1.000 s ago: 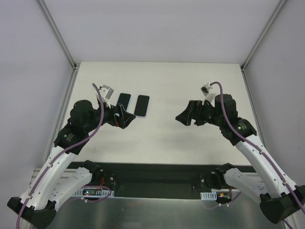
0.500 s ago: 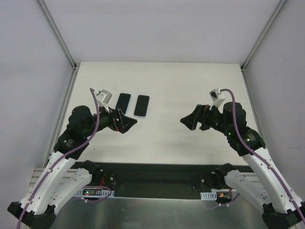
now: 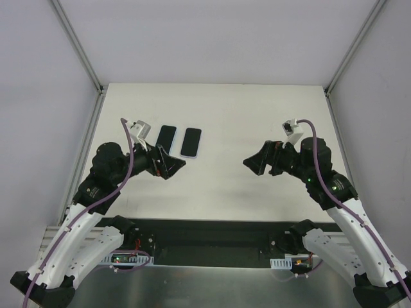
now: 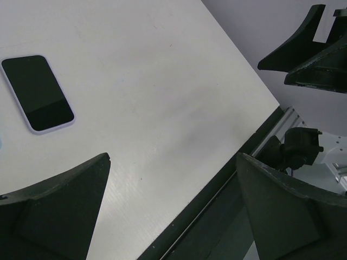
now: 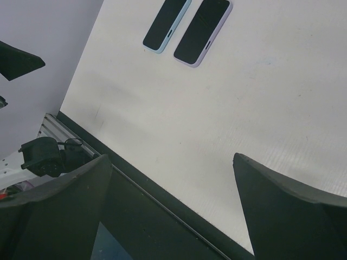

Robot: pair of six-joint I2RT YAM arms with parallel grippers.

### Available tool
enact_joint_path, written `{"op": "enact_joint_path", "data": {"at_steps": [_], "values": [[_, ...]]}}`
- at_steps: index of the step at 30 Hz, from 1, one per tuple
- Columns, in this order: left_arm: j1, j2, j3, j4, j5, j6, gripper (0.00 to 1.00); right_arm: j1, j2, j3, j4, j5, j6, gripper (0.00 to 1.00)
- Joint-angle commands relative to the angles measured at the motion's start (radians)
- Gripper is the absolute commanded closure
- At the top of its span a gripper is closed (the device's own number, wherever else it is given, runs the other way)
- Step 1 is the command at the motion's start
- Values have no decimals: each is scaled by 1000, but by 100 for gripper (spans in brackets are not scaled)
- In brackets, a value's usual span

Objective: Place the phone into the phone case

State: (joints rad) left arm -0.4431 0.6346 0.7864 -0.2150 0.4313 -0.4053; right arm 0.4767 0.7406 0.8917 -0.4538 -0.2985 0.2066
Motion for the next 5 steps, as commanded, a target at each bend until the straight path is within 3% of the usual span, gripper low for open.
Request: {"op": "enact_joint_path", "data": {"at_steps": [1,5], "values": [[11,-6,-3,48,24,0,1,2,-12,7,15,10,11,4],[11,-4,-1,46,23,3,1,0,-15,13,15,19,8,4]]}}
